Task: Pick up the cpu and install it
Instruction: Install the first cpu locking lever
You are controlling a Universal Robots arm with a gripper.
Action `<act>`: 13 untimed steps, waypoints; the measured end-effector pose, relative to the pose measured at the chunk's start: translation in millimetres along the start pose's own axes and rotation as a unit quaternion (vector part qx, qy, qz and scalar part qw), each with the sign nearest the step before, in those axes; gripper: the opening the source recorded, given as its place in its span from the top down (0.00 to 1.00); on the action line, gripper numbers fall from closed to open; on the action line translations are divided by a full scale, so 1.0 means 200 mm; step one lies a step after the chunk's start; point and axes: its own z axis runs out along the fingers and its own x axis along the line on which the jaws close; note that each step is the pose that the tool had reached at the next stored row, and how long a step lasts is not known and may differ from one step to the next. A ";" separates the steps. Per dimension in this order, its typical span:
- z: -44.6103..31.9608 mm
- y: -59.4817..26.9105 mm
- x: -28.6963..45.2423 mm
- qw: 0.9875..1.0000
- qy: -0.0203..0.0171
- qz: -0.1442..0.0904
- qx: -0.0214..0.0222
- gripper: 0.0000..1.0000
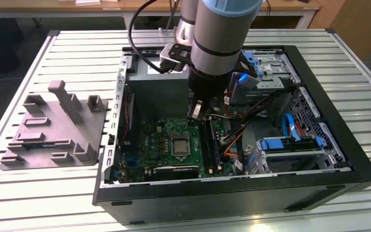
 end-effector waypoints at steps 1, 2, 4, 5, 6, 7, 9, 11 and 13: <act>0.000 0.000 -0.002 1.000 0.000 0.000 0.000 0.89; 0.001 -0.001 -0.005 1.000 0.000 0.000 0.000 0.89; 0.002 -0.001 -0.011 1.000 0.000 0.000 0.000 0.89; 0.002 -0.001 -0.015 1.000 0.000 0.000 0.000 0.89; 0.003 0.000 -0.019 1.000 0.000 0.000 0.000 0.89; 0.004 0.000 -0.023 1.000 0.000 0.000 0.000 0.89; 0.006 0.002 -0.032 1.000 0.000 0.000 0.000 0.89; 0.009 0.005 -0.040 1.000 0.000 0.000 0.000 0.89; 0.013 0.008 -0.047 1.000 0.000 0.000 0.000 0.89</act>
